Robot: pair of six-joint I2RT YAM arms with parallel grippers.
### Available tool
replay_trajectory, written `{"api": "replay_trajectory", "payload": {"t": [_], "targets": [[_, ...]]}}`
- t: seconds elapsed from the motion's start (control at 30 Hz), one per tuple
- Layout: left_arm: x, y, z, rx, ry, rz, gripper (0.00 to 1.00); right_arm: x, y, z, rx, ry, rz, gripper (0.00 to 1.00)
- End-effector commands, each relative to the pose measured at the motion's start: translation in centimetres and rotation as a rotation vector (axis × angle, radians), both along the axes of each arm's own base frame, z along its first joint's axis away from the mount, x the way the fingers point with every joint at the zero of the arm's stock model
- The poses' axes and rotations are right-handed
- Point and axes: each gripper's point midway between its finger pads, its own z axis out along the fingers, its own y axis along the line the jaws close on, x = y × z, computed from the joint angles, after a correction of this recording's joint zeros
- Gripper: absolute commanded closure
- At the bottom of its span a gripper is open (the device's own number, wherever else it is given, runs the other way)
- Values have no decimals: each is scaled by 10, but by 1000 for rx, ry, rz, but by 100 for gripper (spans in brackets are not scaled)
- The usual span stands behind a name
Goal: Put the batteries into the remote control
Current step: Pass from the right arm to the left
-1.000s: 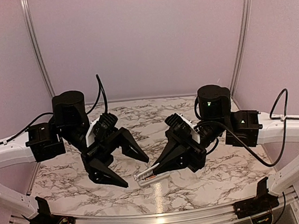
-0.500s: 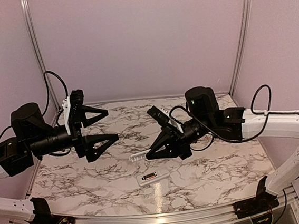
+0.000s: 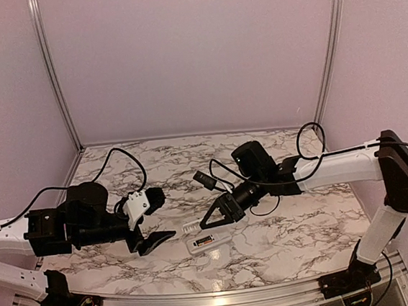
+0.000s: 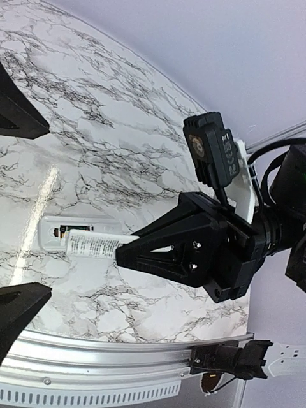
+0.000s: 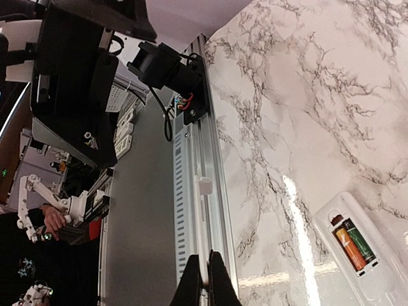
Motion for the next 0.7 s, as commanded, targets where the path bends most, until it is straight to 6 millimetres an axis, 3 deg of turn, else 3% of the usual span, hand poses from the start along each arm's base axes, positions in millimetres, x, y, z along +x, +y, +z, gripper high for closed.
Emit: {"api": "replay_trajectory", "payload": {"t": [0.0, 0.23, 0.47, 0.67], "targets": [[7, -9, -28, 186, -80, 20, 23, -2, 3, -19, -33, 118, 12, 100], [9, -36, -61, 376, -98, -36, 31, 10, 4, -41, -57, 184, -27, 100], [-1, -57, -86, 439, -45, -141, 43, 9, 6, -51, -50, 230, -19, 100], [2, -62, -99, 494, -57, -158, 55, 6, 6, -49, -31, 259, -5, 100]]}}
